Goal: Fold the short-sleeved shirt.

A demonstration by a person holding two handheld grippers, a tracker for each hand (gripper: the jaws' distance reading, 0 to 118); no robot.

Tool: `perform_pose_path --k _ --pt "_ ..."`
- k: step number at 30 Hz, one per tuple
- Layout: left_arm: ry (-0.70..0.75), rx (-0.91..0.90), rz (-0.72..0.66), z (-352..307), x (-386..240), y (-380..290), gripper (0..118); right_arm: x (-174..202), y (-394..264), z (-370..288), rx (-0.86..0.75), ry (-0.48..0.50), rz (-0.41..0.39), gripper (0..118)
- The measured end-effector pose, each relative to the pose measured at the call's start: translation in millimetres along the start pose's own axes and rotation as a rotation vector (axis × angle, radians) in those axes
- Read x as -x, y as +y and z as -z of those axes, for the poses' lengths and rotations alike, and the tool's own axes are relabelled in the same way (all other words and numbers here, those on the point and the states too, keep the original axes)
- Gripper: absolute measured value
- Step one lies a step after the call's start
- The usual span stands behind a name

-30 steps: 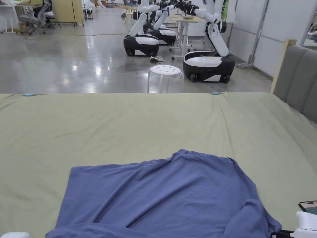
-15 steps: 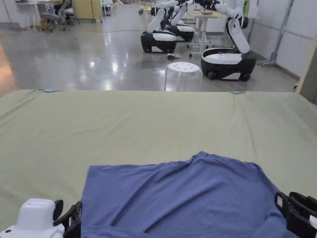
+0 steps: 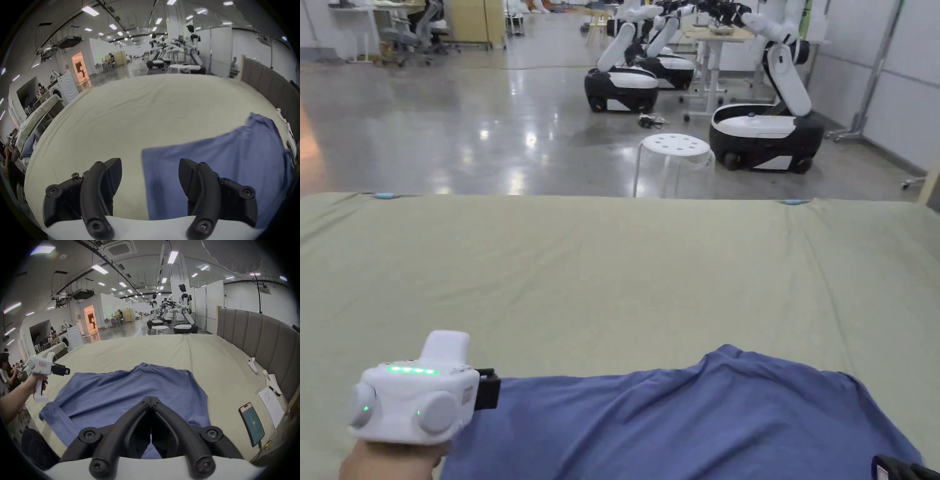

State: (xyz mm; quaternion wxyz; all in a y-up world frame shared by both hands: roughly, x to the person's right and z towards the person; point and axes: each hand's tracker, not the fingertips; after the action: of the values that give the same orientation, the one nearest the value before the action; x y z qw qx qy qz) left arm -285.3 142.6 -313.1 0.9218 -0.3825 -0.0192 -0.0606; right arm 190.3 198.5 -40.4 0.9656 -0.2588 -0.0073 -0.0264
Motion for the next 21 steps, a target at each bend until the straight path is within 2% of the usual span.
perform_pose_path --k 3,4,5,6,7,10,11,12,13,14,15,17,18,19,20,21 --pt "0.004 0.095 -0.006 44 -9 8 72 -19 8 22 0.059 -0.049 0.020 1" --pt "0.006 0.134 0.019 43 -12 5 68 -26 13 31 0.072 -0.060 0.026 1" --pt "0.003 0.158 0.064 48 -20 0 56 -34 19 41 0.086 -0.080 0.030 1" --pt "0.001 0.127 0.104 45 -28 -4 38 -42 26 53 0.099 -0.099 0.034 1" --pt "-0.028 0.096 0.101 37 -33 -4 6 -51 34 68 0.118 -0.112 0.034 6" --pt "-0.006 0.018 0.129 10 -49 -8 6 -76 57 118 0.183 -0.127 0.047 22" --pt "-0.047 0.028 0.132 4 -53 -7 6 -83 63 136 0.204 -0.123 0.060 41" --pt "-0.070 0.006 0.118 -9 -34 -1 6 -90 69 155 0.236 -0.124 0.069 68" --pt "-0.076 -0.019 0.122 -20 -33 1 6 -96 74 176 0.288 -0.122 0.065 102" --pt "-0.072 -0.031 0.126 -29 -33 3 6 -99 76 192 0.326 -0.138 0.057 112" --pt "-0.083 -0.050 0.122 -39 -31 6 6 -102 78 207 0.345 -0.171 0.040 113" --pt "-0.106 -0.072 0.109 -44 -32 10 6 -107 78 232 0.388 -0.194 0.044 108" --pt "-0.114 -0.075 0.106 -49 -29 13 6 -109 77 240 0.406 -0.183 0.073 101" --pt "-0.119 -0.079 0.105 -50 -29 15 6 -110 77 246 0.434 -0.173 0.100 62" --pt "-0.118 -0.080 0.102 -49 -29 17 6 -110 76 250 0.465 -0.183 0.102 15" --pt "-0.117 -0.080 0.095 -50 -25 19 6 -106 74 246 0.498 -0.178 0.090 2"
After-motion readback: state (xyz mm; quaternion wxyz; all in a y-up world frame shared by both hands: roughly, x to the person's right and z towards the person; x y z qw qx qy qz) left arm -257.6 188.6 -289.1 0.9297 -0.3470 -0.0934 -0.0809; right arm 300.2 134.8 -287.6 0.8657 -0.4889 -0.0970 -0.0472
